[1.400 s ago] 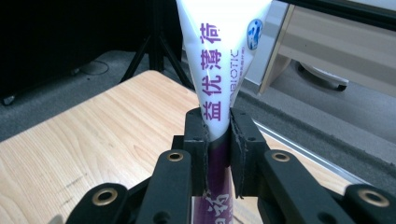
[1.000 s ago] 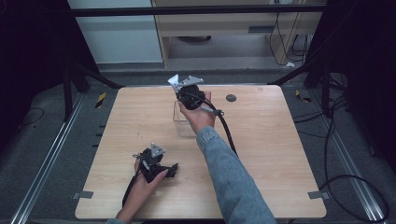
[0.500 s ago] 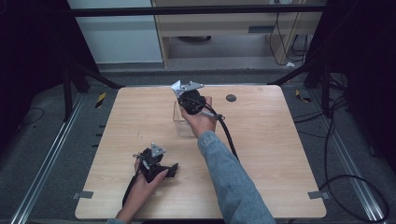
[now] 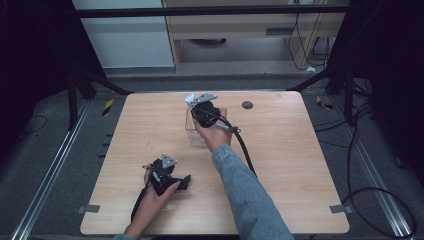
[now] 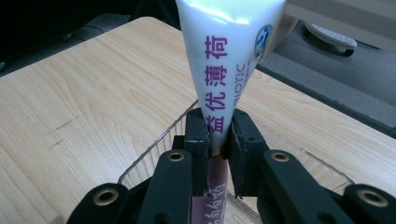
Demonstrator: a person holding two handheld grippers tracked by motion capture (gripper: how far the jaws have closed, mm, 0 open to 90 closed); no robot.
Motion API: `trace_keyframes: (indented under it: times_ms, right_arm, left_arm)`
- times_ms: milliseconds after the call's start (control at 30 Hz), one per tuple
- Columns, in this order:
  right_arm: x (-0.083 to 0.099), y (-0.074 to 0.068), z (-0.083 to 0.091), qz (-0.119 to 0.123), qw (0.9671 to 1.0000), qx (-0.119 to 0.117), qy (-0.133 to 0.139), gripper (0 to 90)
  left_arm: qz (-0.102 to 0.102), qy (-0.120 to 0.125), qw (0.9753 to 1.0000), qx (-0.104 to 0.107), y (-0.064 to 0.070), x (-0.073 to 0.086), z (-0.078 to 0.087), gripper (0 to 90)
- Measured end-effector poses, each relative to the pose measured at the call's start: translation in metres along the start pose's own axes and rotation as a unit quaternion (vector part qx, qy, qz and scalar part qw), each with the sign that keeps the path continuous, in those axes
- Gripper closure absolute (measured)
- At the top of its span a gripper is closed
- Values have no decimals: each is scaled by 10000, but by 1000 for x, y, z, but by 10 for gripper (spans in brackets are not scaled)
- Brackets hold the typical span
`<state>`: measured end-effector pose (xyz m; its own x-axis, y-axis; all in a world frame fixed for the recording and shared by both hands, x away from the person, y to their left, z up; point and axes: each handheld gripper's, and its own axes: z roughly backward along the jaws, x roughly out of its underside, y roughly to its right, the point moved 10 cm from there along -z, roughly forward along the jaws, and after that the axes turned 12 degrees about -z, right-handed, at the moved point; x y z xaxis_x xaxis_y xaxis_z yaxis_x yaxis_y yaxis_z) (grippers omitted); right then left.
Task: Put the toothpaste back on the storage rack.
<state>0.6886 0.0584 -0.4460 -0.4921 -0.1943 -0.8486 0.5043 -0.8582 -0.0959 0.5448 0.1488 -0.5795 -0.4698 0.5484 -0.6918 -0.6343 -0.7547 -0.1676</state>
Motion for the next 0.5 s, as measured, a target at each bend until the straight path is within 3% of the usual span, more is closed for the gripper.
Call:
trace_keyframes:
  times_ms: [500]
  right_arm:
    - [3, -1, -1, 9, 10000, -1, -80, 791]
  left_arm:
    - [-5, -4, 10000, 3, 0, 0, 0, 0]
